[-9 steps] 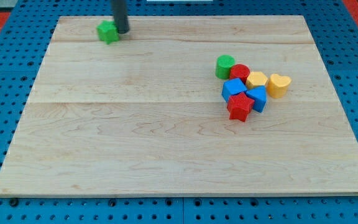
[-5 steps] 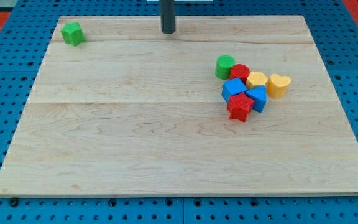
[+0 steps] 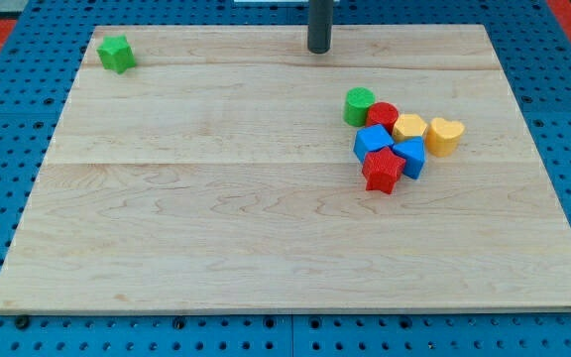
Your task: Point your arm towards the group of blocks
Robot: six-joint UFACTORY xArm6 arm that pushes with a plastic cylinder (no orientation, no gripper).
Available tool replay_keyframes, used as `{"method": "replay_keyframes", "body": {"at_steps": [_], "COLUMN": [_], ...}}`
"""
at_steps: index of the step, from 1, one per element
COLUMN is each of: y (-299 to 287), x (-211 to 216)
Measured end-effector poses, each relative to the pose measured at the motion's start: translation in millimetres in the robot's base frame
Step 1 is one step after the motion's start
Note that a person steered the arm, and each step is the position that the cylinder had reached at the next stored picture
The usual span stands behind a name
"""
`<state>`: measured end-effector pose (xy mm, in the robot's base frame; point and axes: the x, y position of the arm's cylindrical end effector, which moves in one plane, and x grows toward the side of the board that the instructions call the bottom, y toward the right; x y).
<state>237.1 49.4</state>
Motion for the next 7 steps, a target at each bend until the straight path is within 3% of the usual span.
{"method": "replay_keyframes", "body": {"at_steps": [4, 5, 6, 7], "y": [23, 42, 105, 102], "x": [0, 18, 37, 85]}}
